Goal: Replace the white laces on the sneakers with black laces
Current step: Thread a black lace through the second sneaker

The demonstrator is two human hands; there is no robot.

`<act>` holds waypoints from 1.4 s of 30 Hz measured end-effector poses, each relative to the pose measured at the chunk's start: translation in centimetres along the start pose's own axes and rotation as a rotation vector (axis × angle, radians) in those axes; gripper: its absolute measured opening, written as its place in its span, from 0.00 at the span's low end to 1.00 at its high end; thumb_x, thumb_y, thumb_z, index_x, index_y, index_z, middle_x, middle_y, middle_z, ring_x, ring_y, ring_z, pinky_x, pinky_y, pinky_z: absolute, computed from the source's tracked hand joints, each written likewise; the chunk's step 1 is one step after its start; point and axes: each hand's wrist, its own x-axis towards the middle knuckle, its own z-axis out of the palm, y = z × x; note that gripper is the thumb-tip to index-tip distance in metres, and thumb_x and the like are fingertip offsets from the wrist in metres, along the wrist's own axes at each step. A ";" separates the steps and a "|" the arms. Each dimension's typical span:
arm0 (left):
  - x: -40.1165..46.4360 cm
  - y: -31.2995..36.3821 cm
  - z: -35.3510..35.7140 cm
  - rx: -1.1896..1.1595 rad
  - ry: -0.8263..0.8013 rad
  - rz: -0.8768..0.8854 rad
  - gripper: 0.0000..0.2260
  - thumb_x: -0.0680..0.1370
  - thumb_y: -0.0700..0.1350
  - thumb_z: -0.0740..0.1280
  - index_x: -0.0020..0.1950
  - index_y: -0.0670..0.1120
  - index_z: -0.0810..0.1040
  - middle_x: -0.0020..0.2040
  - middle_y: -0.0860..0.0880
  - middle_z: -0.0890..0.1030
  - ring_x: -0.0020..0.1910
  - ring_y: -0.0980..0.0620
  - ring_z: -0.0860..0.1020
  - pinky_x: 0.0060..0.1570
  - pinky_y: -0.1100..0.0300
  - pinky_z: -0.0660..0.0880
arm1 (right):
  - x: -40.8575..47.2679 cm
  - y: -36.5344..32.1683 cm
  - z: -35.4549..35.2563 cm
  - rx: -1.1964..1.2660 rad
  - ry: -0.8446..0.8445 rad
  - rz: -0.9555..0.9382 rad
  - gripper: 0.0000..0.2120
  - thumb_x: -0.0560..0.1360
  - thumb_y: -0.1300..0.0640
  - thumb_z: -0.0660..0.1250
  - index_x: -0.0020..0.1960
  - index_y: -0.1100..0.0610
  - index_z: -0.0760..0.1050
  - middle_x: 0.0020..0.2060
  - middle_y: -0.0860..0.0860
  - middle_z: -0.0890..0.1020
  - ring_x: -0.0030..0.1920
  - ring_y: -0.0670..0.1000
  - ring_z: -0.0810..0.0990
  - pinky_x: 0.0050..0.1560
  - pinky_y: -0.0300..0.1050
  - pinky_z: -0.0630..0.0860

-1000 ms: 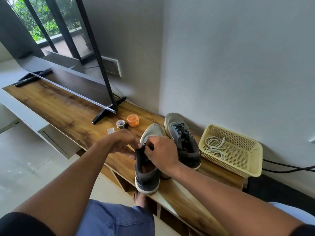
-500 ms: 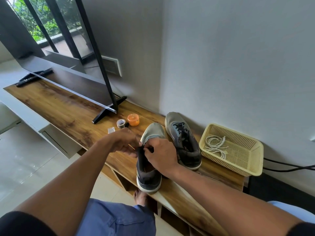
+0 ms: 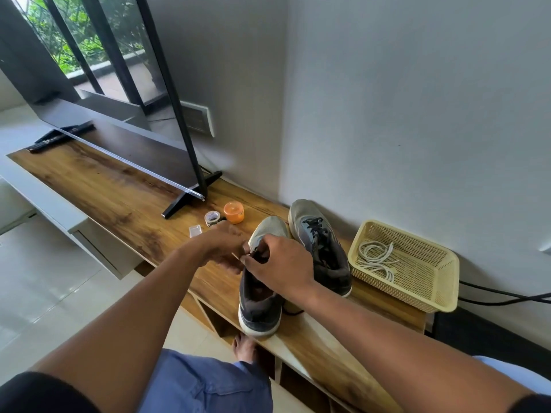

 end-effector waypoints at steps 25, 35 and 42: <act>-1.1 2.0 -2.6 0.189 0.370 0.390 0.06 0.83 0.49 0.67 0.48 0.51 0.79 0.42 0.50 0.80 0.39 0.53 0.79 0.37 0.59 0.74 | 0.7 1.7 -0.7 -0.084 -0.192 0.052 0.28 0.67 0.24 0.63 0.60 0.37 0.80 0.63 0.47 0.76 0.66 0.57 0.70 0.65 0.59 0.70; -1.5 2.0 -1.5 0.238 0.158 0.360 0.11 0.80 0.46 0.73 0.38 0.46 0.85 0.29 0.54 0.78 0.26 0.61 0.71 0.31 0.67 0.68 | 0.8 1.7 -1.0 -0.042 -0.225 0.082 0.30 0.64 0.22 0.61 0.60 0.34 0.80 0.64 0.47 0.76 0.67 0.55 0.70 0.67 0.57 0.69; -4.3 3.6 -4.2 -0.896 0.208 0.565 0.18 0.82 0.43 0.66 0.31 0.50 0.76 0.27 0.53 0.65 0.26 0.57 0.57 0.28 0.61 0.50 | 1.1 2.3 -0.7 -0.032 -0.271 0.084 0.33 0.64 0.22 0.63 0.64 0.37 0.79 0.62 0.49 0.78 0.65 0.56 0.72 0.65 0.56 0.71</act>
